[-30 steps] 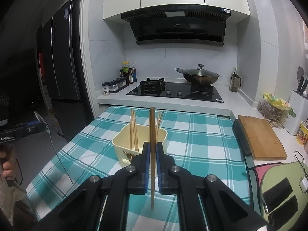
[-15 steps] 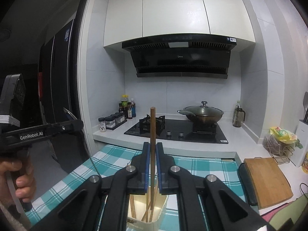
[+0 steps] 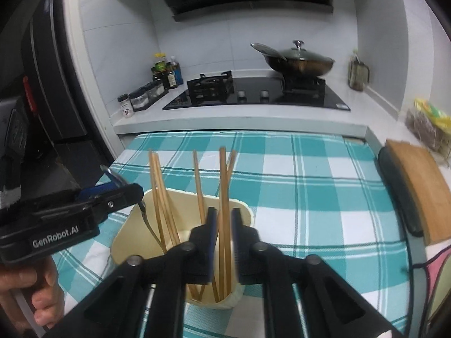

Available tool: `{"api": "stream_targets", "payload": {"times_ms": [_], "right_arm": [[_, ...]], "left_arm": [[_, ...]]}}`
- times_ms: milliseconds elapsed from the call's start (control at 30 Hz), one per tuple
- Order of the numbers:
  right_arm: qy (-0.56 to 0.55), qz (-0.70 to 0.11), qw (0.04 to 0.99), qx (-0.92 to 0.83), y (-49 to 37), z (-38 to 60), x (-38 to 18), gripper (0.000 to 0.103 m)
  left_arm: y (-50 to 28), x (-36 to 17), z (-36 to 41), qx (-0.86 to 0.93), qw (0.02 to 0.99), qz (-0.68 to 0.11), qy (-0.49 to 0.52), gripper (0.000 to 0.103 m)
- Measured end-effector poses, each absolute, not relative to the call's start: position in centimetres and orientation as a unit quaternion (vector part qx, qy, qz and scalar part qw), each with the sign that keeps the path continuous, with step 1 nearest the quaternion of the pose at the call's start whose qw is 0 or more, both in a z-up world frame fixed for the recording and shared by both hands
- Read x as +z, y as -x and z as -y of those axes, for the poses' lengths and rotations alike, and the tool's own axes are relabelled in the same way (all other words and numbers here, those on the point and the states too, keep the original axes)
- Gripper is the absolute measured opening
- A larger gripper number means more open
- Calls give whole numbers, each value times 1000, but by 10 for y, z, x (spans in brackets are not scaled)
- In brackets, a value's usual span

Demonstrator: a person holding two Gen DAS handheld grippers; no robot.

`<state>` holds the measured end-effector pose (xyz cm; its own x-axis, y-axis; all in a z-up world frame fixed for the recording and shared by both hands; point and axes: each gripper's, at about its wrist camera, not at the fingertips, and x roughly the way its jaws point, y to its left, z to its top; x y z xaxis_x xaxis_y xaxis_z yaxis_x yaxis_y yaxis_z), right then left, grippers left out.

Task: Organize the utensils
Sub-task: 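Drop the large spoon into the holder with the left tool while the right tool inserts its chopstick, then move both open tools back over the last chopstick and small spoon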

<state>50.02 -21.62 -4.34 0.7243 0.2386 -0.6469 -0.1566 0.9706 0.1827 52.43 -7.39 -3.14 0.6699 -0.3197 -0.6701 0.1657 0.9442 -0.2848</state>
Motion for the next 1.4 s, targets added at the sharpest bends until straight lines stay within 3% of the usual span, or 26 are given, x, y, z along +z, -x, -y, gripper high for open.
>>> {"api": "stream_targets", "payload": {"times_ms": [167,200,267,333,567,733,1000,1400], "right_arm": [[-62,-318,939,118,-463,231,-21,30],[-53,-313,941,120,-450,233,-16,34],[-38,-305,943,128,-429,239,-11,42],[-22,-307,942,134,-401,243,-11,46],[18,-349,930,117,-295,249,-83,46],[-17,-385,917,102,-246,238,-161,46],[-4,-397,915,75,-242,223,-209,46],[3,-414,908,56,-247,220,-220,46]], "left_arm": [[-484,8,56,-148,924,-346,63,62],[-469,13,50,-153,926,-342,53,65],[-439,13,37,-159,926,-340,36,81],[-402,-3,21,-159,924,-347,20,85],[-299,-136,-23,-114,899,-421,35,89],[-267,-197,-23,-84,895,-435,48,89],[-268,-216,-13,-62,899,-432,20,91],[-274,-220,-8,-64,895,-441,5,99]]}}
